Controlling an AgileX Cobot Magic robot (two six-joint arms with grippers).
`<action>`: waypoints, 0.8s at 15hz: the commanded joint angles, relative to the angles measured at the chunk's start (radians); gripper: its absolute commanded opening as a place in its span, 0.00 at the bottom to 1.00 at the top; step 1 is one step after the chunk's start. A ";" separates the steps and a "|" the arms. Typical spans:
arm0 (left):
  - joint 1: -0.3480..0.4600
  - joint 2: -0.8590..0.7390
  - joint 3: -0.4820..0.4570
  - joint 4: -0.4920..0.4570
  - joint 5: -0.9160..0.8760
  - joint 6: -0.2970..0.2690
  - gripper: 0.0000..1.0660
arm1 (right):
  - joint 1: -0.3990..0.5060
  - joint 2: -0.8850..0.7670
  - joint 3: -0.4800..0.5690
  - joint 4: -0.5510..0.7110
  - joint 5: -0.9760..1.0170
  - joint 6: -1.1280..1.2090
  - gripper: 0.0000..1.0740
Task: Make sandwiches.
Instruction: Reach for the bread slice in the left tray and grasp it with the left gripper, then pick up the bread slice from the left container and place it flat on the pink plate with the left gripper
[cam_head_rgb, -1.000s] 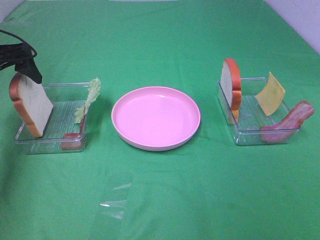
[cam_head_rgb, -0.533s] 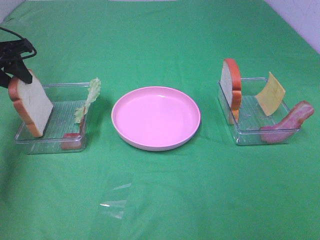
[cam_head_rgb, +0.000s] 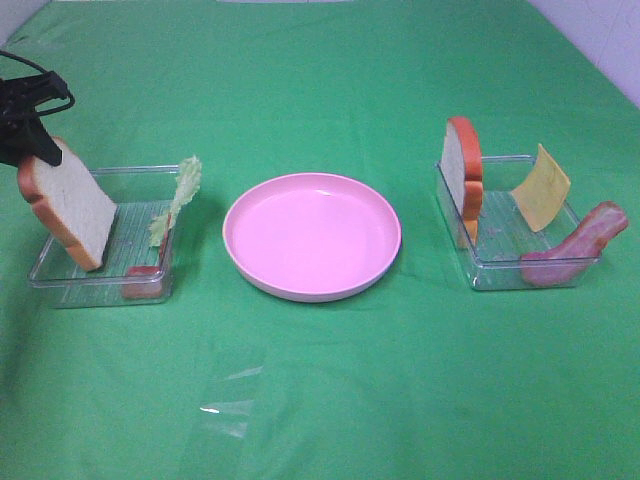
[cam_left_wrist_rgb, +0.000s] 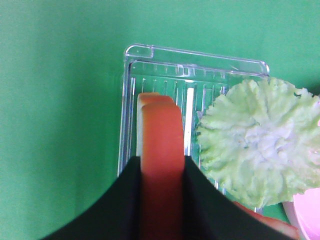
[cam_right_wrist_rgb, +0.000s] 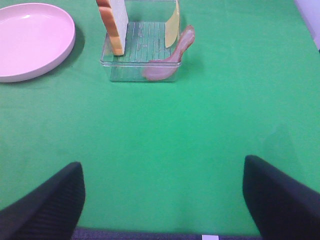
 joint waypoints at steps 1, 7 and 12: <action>-0.005 0.001 -0.037 -0.014 0.030 0.002 0.08 | -0.006 -0.026 0.002 0.001 -0.012 0.004 0.79; -0.005 -0.022 -0.230 -0.013 0.257 -0.033 0.08 | -0.006 -0.026 0.002 0.001 -0.012 0.004 0.79; -0.005 -0.066 -0.411 -0.010 0.348 -0.056 0.08 | -0.006 -0.026 0.002 0.001 -0.012 0.004 0.79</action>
